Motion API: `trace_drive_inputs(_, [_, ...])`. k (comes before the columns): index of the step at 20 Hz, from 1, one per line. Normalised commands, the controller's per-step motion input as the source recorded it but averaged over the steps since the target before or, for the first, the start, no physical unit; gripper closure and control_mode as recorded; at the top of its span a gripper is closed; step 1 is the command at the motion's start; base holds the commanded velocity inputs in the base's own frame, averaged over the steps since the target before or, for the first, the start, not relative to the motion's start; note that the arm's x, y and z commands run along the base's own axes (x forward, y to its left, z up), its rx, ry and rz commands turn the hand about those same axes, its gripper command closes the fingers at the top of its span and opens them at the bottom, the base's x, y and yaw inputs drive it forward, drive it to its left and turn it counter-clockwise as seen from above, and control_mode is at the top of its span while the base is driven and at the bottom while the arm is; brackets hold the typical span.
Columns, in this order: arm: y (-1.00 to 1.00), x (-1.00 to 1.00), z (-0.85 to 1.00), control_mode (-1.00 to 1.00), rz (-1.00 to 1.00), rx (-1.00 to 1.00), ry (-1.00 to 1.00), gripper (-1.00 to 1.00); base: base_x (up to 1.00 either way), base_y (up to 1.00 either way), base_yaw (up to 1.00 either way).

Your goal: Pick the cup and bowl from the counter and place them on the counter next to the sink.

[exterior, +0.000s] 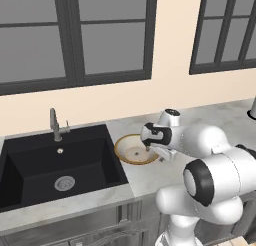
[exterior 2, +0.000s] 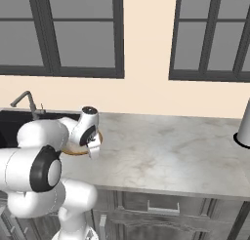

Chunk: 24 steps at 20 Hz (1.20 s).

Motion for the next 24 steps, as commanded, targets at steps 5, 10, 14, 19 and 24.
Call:
trace_drive_inputs(5, [-0.11,-0.49,0.47,-1.00,0.02,0.00,-0.12,-1.00,0.00,0.00,0.00])
trace_drive_inputs(10, [-0.27,-0.48,0.43,-1.00,0.01,0.00,-0.14,-1.00,0.00,0.00,0.00])
trace_drive_inputs(14, [-0.11,-0.65,0.25,-1.00,0.22,-0.03,-0.04,-1.00,0.00,0.00,0.00])
trace_drive_inputs(19, [0.00,-0.52,0.61,-1.00,0.38,-0.16,0.07,-1.00,0.00,0.00,0.00])
trace_drive_inputs(24, [0.00,-0.28,0.68,-1.00,0.46,-0.20,0.16,-1.00,0.00,0.00,0.00])
